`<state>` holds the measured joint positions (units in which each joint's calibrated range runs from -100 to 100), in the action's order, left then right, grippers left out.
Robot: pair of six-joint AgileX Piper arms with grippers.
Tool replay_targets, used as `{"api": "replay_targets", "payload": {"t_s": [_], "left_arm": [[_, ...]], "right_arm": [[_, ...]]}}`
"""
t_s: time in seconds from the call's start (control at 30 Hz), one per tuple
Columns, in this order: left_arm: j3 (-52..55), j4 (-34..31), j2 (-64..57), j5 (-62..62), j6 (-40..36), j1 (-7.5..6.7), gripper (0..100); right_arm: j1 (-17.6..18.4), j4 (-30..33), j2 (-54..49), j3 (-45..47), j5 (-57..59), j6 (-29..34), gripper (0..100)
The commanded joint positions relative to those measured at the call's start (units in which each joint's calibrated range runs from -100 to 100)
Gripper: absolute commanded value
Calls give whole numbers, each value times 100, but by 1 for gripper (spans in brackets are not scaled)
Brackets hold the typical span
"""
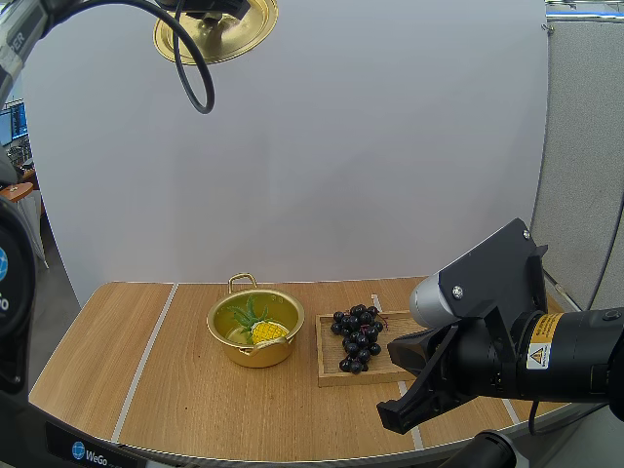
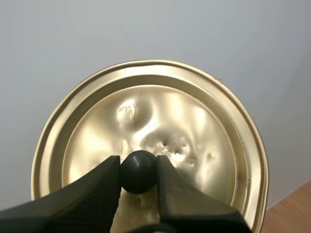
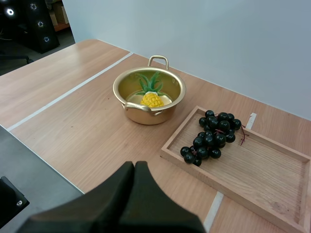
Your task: Open the pot, put the pineapple inside, and close it
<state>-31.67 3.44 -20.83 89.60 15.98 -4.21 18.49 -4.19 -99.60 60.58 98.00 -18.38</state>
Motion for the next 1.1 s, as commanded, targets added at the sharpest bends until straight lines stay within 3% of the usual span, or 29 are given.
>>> {"api": "replay_targets", "payload": {"t_s": [0.0, 0.3, 0.57, 0.83, 1.07], "left_arm": [[-42, -61, -9, 1040, -57, -11, 0], [442, -30, 256, 1040, -91, -11, 0], [2211, 714, 256, 1040, 520, -11, 0], [4248, 740, 256, 1030, 849, -11, 0], [5618, 819, 256, -716, 1243, -11, 0]], "right_arm": [[-22, -7, -40, -3, 55, 13, 0], [-22, -7, -40, -3, 55, 13, 0], [-22, -7, -40, -3, 55, 13, 0], [-22, -7, -40, -3, 55, 13, 0], [-22, -7, -40, -3, 55, 13, 0]]}}
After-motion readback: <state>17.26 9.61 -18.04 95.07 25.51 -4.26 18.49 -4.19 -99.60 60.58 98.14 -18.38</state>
